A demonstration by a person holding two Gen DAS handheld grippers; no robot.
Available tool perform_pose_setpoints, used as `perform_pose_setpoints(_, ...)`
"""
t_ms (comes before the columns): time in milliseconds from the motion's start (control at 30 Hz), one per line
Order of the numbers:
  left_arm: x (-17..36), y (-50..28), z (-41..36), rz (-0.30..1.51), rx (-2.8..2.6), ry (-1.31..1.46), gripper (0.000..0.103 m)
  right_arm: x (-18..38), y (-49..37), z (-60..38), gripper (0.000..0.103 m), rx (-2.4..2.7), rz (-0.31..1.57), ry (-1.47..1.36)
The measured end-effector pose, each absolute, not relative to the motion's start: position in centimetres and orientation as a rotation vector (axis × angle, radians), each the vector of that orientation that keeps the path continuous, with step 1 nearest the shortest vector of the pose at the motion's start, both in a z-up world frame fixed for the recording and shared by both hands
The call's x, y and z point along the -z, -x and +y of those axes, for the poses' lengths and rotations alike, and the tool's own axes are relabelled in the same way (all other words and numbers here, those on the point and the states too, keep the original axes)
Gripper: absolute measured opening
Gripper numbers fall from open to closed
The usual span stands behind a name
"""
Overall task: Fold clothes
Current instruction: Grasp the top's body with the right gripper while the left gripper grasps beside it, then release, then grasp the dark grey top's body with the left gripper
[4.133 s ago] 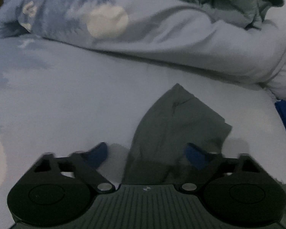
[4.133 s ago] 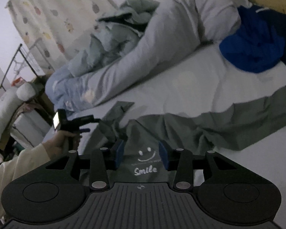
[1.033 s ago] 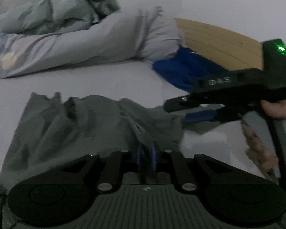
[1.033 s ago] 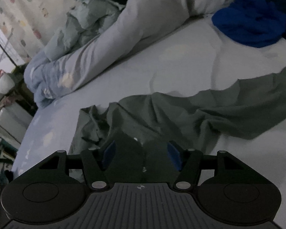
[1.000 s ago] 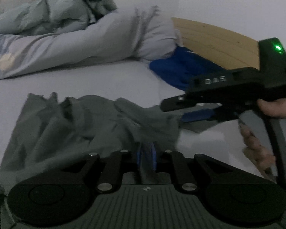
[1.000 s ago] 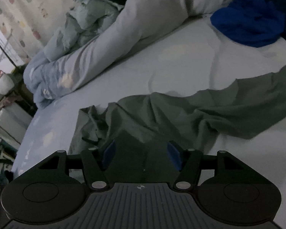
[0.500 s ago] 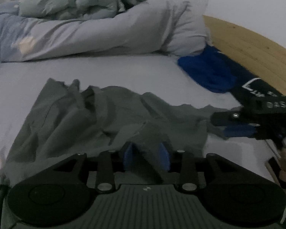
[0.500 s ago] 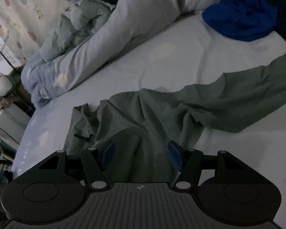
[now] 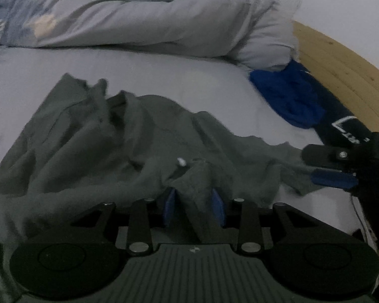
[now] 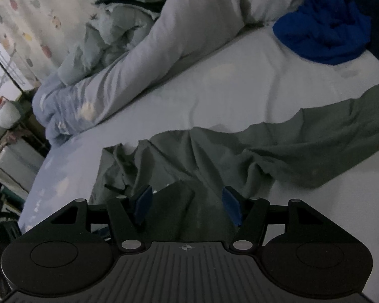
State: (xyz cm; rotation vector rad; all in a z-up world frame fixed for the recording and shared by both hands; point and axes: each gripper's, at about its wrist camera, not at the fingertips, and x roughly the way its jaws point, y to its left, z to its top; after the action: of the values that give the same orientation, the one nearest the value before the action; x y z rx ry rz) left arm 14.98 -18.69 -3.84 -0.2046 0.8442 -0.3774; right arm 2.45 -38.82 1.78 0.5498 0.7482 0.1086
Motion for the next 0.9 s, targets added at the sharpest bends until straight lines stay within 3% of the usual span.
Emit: perform_pose_setpoints(900, 7.4, -16.5, -13.6, 1.002, 0.265, 0.563, 0.038, -1.0, -2.4, -38.6, 0.066, -0.123, 0.764, -0.543)
